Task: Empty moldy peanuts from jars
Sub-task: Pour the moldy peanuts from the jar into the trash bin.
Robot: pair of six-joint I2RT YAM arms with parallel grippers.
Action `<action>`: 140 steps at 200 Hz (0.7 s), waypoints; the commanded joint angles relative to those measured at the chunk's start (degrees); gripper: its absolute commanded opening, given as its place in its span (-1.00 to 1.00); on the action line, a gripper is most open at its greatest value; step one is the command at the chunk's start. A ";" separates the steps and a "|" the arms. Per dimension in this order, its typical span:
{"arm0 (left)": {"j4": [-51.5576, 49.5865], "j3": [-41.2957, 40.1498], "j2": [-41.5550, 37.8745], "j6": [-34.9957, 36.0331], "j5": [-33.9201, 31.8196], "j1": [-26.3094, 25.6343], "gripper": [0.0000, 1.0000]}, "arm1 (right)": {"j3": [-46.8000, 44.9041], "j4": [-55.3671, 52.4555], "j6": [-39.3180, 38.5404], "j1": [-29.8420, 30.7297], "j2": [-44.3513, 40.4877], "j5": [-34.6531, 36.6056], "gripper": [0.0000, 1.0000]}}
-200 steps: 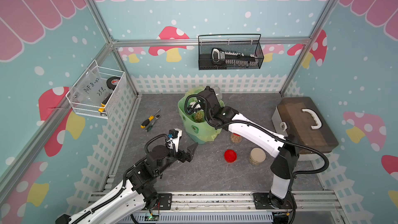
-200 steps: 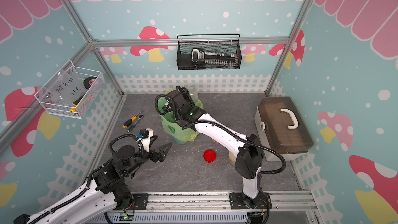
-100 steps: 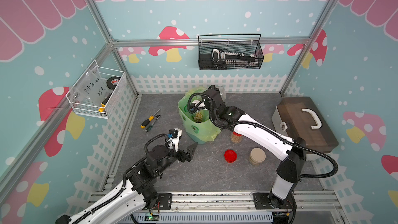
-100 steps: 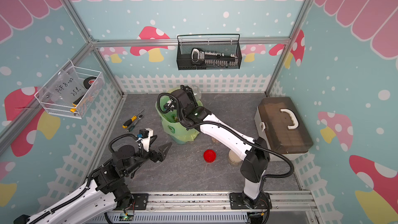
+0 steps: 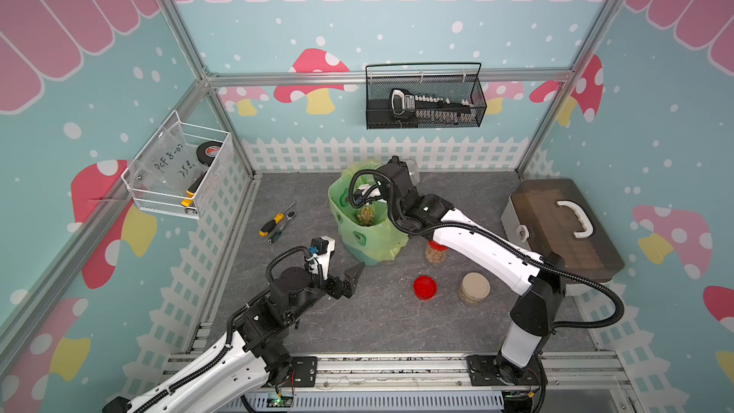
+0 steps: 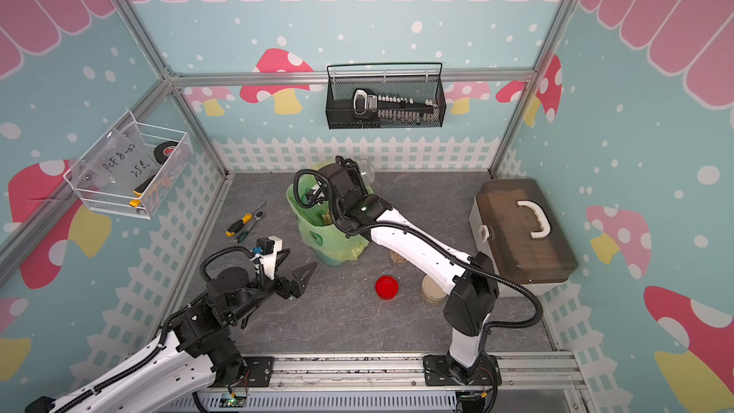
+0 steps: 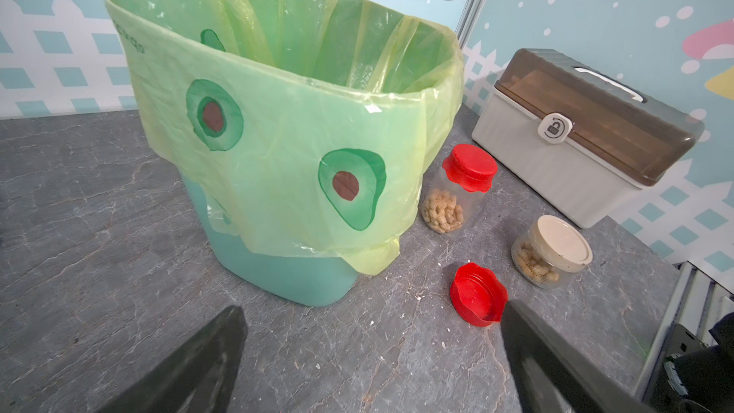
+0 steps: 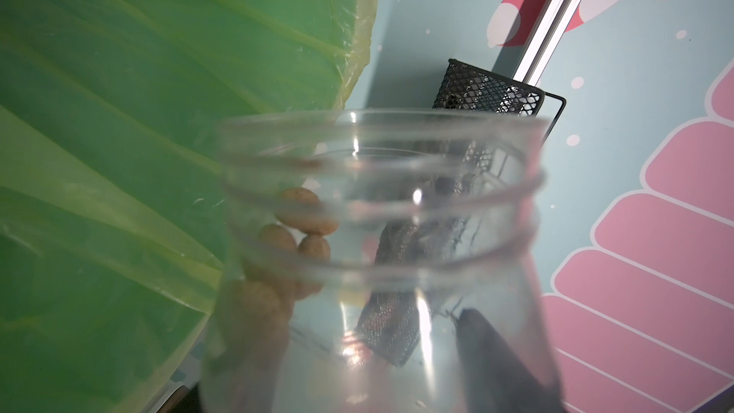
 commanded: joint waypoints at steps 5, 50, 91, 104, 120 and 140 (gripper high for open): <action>0.02 0.21 0.34 0.31 0.78 0.52 0.97 | -0.36 -0.47 1.01 0.12 -1.10 -0.25 -0.08; -0.10 0.53 1.16 0.31 1.33 0.72 0.97 | -0.29 -0.71 1.43 0.62 1.47 -0.37 -0.08; 0.01 0.61 1.25 0.21 1.86 1.12 0.97 | 0.60 -0.71 0.12 0.43 -0.33 0.02 -0.07; -0.01 0.58 1.40 0.22 1.91 1.20 0.97 | 0.87 -0.79 -0.16 0.40 -0.81 0.11 -0.08; -0.01 0.72 1.40 0.22 2.01 1.23 0.97 | 1.30 -1.91 0.47 0.70 0.09 -0.24 -0.08; -0.01 0.54 1.20 0.13 2.27 1.42 0.97 | 1.23 -2.69 1.41 1.54 2.74 0.11 -0.08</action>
